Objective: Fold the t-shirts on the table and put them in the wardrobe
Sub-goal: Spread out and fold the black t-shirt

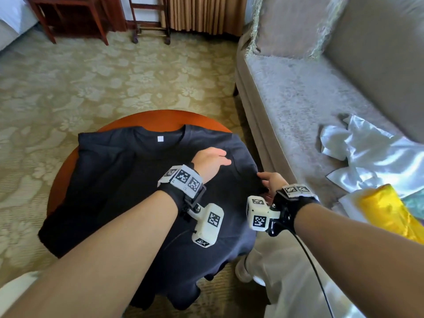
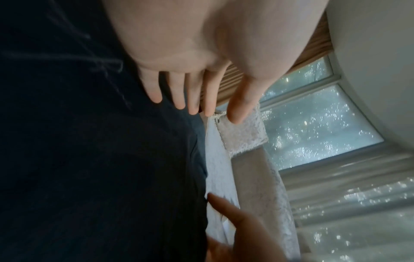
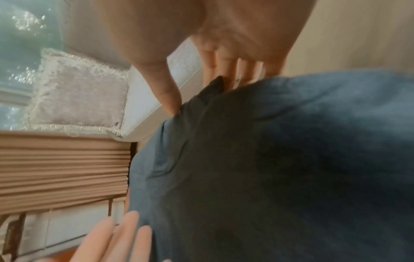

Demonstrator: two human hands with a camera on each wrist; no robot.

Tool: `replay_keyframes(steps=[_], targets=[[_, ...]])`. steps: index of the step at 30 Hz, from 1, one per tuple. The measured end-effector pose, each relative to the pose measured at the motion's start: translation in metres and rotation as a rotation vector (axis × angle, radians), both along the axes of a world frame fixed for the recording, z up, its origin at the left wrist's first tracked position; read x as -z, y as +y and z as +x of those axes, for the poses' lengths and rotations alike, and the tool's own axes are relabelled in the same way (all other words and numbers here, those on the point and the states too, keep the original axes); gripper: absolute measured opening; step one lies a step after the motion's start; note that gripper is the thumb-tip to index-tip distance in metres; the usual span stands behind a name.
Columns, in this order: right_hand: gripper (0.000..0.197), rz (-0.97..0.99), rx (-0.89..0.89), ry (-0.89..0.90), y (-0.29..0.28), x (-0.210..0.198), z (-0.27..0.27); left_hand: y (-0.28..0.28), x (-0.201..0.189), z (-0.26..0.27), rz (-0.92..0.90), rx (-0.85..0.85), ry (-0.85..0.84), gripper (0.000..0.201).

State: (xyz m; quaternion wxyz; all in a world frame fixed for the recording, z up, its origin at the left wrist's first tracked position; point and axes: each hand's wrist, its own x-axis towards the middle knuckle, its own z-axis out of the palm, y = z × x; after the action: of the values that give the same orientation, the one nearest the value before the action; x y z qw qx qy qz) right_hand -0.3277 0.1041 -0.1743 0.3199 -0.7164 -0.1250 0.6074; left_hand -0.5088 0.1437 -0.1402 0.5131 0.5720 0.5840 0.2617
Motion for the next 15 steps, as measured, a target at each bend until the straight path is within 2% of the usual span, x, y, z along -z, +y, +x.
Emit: replay_keyframes(steps=[3,5,8,13,15], targets=[[0.027,0.072,0.062,0.064,0.007,0.006,0.010,0.002,0.013,0.015,0.021,0.088,0.001,0.043],[0.035,0.069,0.089,0.042,0.012,0.009,0.015,0.004,0.021,0.019,0.019,0.126,0.016,0.049],[0.025,0.050,0.115,0.036,0.019,0.012,0.021,0.010,0.031,0.019,0.009,0.147,0.039,0.055],[0.023,0.011,0.027,0.035,0.028,0.017,0.025,0.017,0.035,0.017,-0.022,0.178,0.066,0.062],[0.021,-0.011,0.024,-0.021,0.034,0.019,0.030,0.019,0.035,0.015,-0.018,0.176,0.057,0.063]])
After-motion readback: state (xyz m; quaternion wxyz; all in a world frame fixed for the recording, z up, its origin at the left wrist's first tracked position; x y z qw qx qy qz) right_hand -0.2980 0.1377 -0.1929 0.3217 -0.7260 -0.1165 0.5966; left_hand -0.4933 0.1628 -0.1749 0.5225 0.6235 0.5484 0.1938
